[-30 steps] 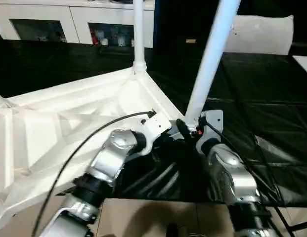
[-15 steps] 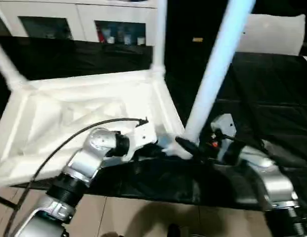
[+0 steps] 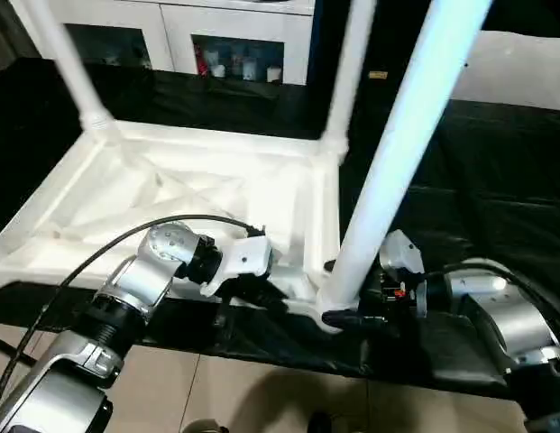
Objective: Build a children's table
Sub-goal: Rotate leg to tighten
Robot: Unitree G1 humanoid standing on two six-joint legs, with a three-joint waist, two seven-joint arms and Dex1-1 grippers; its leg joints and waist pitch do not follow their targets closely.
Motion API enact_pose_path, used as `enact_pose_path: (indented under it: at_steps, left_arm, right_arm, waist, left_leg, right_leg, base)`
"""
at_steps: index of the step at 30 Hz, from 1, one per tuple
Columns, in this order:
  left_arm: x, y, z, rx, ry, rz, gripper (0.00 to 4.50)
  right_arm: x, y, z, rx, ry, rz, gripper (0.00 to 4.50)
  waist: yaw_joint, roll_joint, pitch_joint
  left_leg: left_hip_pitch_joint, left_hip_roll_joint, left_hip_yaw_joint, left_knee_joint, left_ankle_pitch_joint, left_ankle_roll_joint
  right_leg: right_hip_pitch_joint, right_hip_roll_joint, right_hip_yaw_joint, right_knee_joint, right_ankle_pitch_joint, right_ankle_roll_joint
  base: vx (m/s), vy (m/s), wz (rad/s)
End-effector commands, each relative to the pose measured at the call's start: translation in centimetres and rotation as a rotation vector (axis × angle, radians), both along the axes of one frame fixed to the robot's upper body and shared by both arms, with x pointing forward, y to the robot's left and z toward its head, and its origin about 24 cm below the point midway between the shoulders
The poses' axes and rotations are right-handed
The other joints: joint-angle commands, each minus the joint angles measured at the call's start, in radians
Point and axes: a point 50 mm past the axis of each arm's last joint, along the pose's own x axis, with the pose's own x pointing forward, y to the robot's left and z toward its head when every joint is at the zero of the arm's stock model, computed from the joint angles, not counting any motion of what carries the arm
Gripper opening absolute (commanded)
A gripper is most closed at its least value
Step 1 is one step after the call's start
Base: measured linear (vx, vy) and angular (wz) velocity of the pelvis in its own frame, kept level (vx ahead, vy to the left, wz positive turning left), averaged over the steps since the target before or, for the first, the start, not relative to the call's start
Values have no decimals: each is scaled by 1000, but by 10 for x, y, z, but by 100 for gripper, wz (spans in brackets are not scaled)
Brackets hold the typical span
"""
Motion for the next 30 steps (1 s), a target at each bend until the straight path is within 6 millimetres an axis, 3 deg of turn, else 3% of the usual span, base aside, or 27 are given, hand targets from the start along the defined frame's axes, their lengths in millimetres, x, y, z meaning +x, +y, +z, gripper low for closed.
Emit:
enact_pose_path:
  at_steps: [1, 12, 20, 26, 30]
  left_arm:
    - [-6, -4, -4, 55, 31, -116, 0]
    - [-7, -5, -5, 61, 31, -157, 0]
    - [-6, -3, -8, 57, 24, -124, 0]
    - [-4, -10, -9, -31, 50, 50, 0]
    - [3, -23, -11, -122, 49, 257, 0]
  right_arm:
    - [0, -1, 0, -15, 19, 47, 394]
    - [-2, 1, -7, -59, 27, 129, 282]
    - [-4, 5, -11, -47, 35, 132, 272]
    - [-12, 16, -18, 42, 116, 4, 272]
    - [-7, 32, -26, 99, 120, -229, 272]
  waist:
    - [2, -16, -68]
    - [10, -20, -71]
    - [12, -21, -73]
    - [11, -17, -71]
    - [-1, -17, -57]
  left_leg:
    - [-11, 46, -3, -65, -23, 144]
    - [-15, 44, -2, -63, -22, 123]
    - [-15, 45, -2, -63, -23, 121]
    - [-14, 50, -2, -67, -35, 107]
    - [-4, 38, -1, -72, -143, 57]
  right_leg:
    - [68, -74, 77, -48, -269, -179]
    - [69, -74, 76, -46, -292, -154]
    - [70, -74, 75, -44, -284, -160]
    - [70, -74, 76, -48, -289, -160]
    - [61, -71, 69, -80, -484, -95]
  base:
    - [0, 0, 0]
    - [0, 0, 0]
    - [0, 0, 0]
    - [0, 0, 0]
    - [0, 0, 0]
